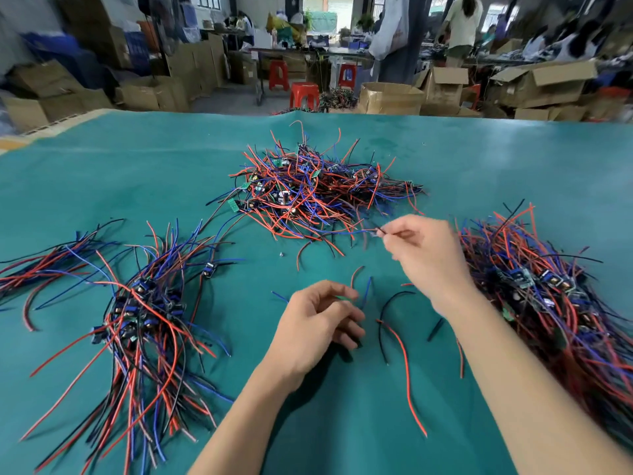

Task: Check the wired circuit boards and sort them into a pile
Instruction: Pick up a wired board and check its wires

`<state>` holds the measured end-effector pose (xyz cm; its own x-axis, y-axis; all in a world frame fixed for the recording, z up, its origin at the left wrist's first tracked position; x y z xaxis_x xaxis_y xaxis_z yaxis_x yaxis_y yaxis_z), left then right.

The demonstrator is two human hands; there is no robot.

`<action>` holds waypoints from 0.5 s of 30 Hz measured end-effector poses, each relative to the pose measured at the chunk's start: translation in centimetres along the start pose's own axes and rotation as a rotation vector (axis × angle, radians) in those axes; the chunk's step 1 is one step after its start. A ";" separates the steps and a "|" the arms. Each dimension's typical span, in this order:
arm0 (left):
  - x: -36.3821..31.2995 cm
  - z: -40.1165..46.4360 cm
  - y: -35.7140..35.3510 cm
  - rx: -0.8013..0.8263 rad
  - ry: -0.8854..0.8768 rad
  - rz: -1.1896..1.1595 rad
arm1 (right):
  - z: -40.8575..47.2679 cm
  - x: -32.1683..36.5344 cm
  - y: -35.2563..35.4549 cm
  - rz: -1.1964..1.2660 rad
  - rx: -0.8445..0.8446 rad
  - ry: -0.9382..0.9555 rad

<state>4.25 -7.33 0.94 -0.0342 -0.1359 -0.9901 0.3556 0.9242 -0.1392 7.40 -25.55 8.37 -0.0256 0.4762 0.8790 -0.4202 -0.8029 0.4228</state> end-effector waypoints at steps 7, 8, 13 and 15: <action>0.3 0.3 0.2 -0.018 0.071 -0.216 | -9.5 3.9 -3.6 0.317 0.324 0.126; 0.4 0.3 0.4 -0.020 0.079 -0.217 | -9.9 4.0 -4.1 0.289 0.368 0.144; 0.5 0.2 1.0 -0.069 0.052 -0.160 | -10.9 3.6 -5.6 0.335 0.599 0.104; 0.5 0.2 1.2 -0.091 0.046 -0.179 | -11.3 3.5 -6.2 0.345 0.686 0.083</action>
<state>4.83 -6.33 0.26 -0.1324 -0.2861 -0.9490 0.2545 0.9155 -0.3115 -0.39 -14.86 6.39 -0.1322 0.1619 0.9779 0.2794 -0.9405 0.1935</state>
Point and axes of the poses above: each hand's wrist, its own z-axis towards the middle knuckle, its own y-axis out of the back of the hand, x = y × z, the point moved 9 cm from there along z, towards the middle knuckle, and after that the axes turned 4 degrees about -y, right-handed, at the moved point
